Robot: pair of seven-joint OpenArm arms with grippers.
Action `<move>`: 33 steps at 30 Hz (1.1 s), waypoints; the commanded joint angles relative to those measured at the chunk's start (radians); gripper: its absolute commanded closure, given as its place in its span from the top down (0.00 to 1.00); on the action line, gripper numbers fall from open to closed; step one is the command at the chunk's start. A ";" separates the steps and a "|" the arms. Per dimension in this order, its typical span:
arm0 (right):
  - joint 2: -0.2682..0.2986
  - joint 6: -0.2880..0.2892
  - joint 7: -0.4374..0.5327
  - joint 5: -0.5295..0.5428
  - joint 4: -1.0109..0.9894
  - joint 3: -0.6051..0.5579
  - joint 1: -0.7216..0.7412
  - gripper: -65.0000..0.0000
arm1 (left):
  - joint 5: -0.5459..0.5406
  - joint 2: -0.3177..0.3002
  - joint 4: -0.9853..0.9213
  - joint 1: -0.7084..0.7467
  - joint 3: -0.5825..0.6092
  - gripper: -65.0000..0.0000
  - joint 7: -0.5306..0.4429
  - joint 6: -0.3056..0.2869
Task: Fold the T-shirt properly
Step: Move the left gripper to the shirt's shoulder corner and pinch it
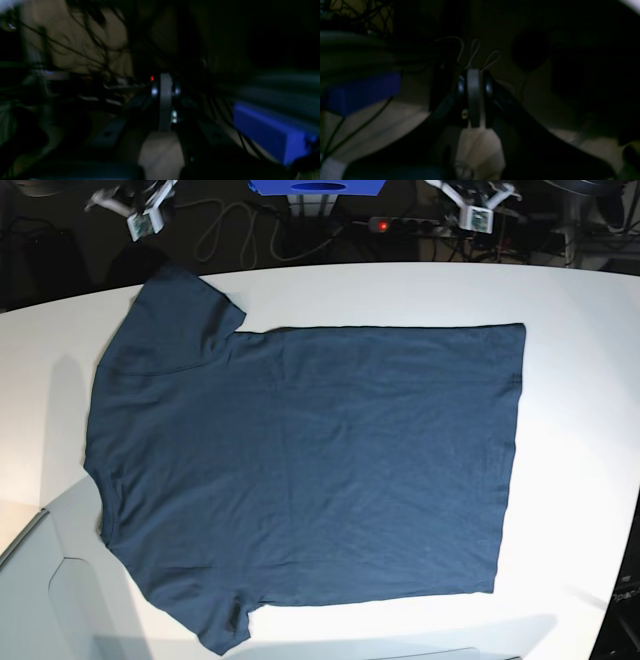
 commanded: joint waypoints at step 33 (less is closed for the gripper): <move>0.003 0.004 -0.049 0.000 0.065 0.023 0.155 0.55 | -0.228 0.068 -0.131 -0.444 -0.347 0.52 0.068 -0.009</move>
